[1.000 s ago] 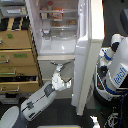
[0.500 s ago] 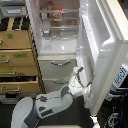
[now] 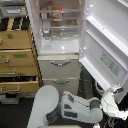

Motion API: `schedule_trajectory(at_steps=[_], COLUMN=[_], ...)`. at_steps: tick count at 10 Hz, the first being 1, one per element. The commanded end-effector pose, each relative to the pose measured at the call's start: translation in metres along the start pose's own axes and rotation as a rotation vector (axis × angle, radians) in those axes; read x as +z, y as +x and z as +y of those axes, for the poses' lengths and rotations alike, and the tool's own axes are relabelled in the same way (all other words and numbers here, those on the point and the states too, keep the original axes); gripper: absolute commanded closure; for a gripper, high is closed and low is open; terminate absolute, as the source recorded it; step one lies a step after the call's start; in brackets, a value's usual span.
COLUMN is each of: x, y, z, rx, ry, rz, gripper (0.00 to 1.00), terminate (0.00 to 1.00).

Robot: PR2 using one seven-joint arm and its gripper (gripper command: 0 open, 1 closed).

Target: Opening the fridge

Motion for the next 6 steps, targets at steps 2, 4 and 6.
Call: schedule_trajectory(at_steps=[2,4,6], x=[0.037,0.073,0.128], y=[-0.148,-0.243,-0.392], z=[-0.011,0.032,0.098], rx=[-0.135,-0.002,0.200], ry=[-0.041,0.002,0.137], rz=[0.162,0.179,0.190], gripper=[0.00,0.00,0.00], terminate=[0.00,0.00,0.00])
